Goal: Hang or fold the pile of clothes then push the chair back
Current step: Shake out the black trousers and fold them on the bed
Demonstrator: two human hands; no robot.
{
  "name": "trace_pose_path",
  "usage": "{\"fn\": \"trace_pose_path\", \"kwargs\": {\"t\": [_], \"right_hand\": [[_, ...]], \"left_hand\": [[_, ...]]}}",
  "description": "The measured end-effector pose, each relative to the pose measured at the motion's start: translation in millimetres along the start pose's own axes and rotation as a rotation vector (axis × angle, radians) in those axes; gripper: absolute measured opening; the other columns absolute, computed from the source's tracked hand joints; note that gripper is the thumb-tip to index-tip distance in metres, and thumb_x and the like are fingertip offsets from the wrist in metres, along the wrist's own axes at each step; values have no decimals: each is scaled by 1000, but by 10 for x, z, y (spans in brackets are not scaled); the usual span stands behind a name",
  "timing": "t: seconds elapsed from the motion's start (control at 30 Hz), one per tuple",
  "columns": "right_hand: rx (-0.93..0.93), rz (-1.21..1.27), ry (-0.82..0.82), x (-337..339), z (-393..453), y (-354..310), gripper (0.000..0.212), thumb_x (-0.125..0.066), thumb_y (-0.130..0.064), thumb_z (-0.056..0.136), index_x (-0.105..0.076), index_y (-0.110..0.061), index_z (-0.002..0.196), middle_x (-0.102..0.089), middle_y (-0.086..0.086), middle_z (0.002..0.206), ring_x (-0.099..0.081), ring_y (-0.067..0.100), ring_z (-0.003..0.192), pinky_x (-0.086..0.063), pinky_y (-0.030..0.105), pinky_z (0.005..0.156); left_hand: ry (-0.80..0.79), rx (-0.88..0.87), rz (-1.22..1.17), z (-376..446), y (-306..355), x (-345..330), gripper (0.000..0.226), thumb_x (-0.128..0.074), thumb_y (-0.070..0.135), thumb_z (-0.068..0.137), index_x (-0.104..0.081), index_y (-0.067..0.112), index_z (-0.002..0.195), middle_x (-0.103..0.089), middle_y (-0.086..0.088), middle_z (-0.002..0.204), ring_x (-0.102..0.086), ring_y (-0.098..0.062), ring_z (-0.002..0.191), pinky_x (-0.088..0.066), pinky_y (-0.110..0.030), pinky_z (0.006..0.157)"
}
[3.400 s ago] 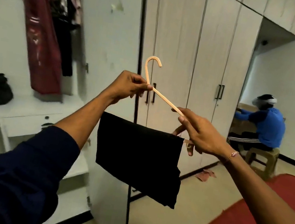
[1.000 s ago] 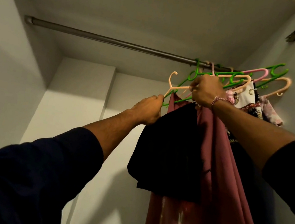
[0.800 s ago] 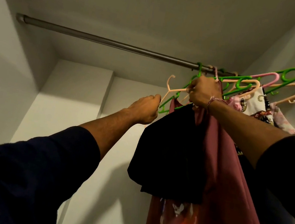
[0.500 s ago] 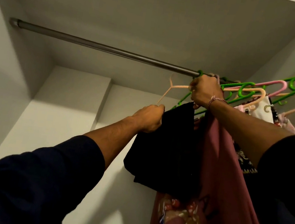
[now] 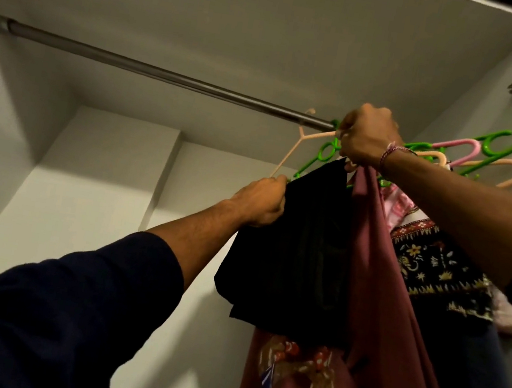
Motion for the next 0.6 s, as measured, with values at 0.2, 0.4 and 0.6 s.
{"fn": "trace_pose_path", "kwargs": {"t": [0.2,0.4,0.6], "right_hand": [[-26,-42,-37,-6,-105,65,22,-61,-11,94,-74,-10,110,-69,22,108,-66,41,98,-55,42,86],[-79,-86,-50,22,-248,88,22,-65,-18,95,-72,-5,111,-67,22,102,-59,34,80,-50,34,68],[-86,-71,-26,254,-651,100,16,-51,-17,100,-58,-5,94,-65,17,86,-58,28,60,-44,26,53]], "left_hand": [[-54,-15,-18,-47,157,51,23,-37,18,102,-49,2,115,-61,-24,114,-59,-42,99,-48,-44,78],[-189,-16,-67,-212,133,63,34,-38,20,100,-51,12,130,-63,-21,120,-61,-36,101,-52,-47,87],[-183,-40,-116,-603,258,33,48,-38,23,105,-35,15,152,-51,-19,145,-50,-37,131,-43,-45,107]]}}
Point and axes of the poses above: each hand's wrist, its own z-axis towards the middle knuckle, its own x-axis out of the back of the hand, y = z × x, the point moved 1 cm from there along z, towards the middle knuckle
